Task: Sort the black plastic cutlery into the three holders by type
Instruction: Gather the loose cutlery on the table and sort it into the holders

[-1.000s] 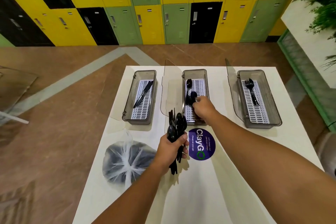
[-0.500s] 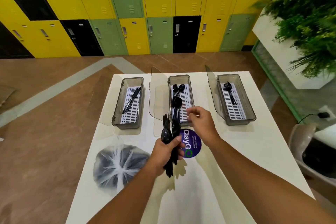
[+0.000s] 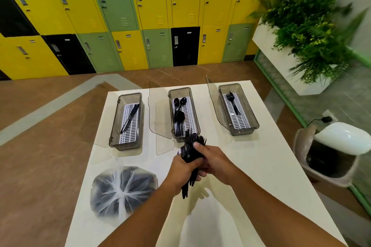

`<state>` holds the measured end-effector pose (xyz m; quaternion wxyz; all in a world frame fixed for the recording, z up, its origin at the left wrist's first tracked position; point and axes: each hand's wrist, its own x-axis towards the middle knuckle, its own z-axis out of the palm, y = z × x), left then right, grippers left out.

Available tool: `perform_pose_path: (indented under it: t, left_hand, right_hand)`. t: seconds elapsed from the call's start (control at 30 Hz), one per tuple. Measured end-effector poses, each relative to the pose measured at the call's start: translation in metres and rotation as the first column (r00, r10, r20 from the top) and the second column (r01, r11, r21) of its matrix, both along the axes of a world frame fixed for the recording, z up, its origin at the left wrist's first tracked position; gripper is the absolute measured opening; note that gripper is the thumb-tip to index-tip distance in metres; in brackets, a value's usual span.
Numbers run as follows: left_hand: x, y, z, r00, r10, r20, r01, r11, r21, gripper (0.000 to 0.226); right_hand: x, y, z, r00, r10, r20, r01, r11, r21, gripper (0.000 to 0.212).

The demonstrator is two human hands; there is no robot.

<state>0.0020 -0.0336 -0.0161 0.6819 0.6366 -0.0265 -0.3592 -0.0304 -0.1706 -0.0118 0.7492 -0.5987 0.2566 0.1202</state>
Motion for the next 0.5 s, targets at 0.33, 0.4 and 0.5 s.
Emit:
perform_pose_path:
  t: [0.33,0.4,0.5]
  left_hand:
    - [-0.006,-0.011,-0.004,1.000,0.026,0.015,-0.026,1.000,-0.009,0.020]
    - [-0.007,-0.012,-0.008,1.000,0.029,-0.003,-0.029,0.999,-0.014,0.021]
    - [-0.006,-0.013,-0.011,0.999,0.035,-0.022,-0.035,0.999,-0.008,0.021]
  right_hand:
    - [-0.003,-0.011,-0.005,0.980,-0.184,-0.079,0.183,0.983,-0.009,0.031]
    - [-0.003,-0.013,-0.006,0.976,-0.196,-0.090,0.198,0.980,0.014,0.030]
    - [-0.005,-0.013,-0.003,0.978,-0.185,-0.095,0.188,0.982,0.031,0.024]
